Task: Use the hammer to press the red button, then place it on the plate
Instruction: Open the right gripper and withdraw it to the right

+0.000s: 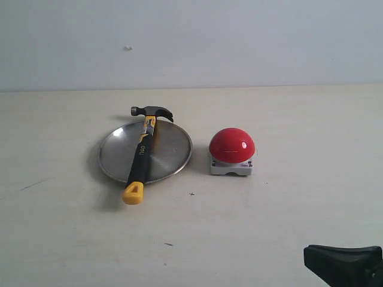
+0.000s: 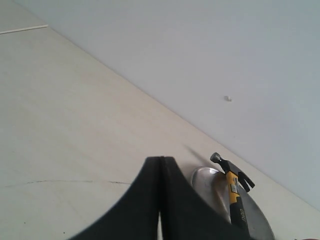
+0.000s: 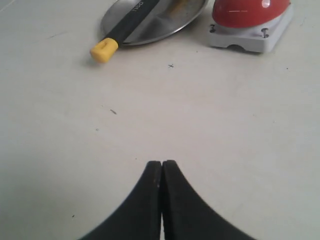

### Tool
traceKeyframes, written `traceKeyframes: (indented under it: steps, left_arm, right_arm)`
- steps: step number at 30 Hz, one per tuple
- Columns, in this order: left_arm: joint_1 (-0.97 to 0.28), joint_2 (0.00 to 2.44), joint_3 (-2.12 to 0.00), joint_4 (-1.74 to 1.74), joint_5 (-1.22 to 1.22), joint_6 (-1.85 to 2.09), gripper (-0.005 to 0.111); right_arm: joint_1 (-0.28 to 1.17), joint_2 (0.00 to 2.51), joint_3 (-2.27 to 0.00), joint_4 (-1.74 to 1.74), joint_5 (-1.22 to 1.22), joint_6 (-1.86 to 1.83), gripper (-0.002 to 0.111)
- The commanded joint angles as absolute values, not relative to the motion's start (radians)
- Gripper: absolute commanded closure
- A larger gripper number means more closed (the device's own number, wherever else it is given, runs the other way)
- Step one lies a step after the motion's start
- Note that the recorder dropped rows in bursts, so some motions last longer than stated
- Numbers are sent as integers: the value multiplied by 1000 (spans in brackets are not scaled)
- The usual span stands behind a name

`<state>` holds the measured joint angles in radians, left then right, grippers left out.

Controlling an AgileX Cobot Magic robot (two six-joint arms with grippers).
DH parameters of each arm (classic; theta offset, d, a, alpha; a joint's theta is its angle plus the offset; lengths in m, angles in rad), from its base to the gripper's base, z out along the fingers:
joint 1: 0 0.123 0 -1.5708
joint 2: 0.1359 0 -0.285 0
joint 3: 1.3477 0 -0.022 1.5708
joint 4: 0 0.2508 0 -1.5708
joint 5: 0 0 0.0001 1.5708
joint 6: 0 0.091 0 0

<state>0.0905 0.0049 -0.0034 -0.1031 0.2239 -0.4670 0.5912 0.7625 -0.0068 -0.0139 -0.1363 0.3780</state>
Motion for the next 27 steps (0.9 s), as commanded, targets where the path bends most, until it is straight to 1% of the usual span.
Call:
traceKeyframes:
  steps: [1, 6, 14, 19, 21, 25, 27]
  left_arm:
    - [85, 0, 0, -101, 214, -464, 107]
    - [85, 0, 0, -101, 214, -464, 107]
    - [85, 0, 0, -101, 214, -464, 107]
    - [85, 0, 0, -101, 214, -464, 107]
    - [85, 0, 0, -101, 214, -464, 107]
    - [85, 0, 0, -101, 214, -464, 107]
    - [85, 0, 0, -101, 214, -464, 107]
  right_arm:
    - [593, 666, 0, -17, -100, 397, 108]
    - [593, 576, 0, -8, -105, 393, 108]
    - [593, 571, 0, -8, -103, 393, 108]
    - [593, 571, 0, -22, -103, 311, 108]
    - [589, 560, 0, -36, -103, 218, 108]
    - [515, 459, 0, -36, -103, 74, 108]
    - [454, 382, 0, -36, -100, 33, 108]
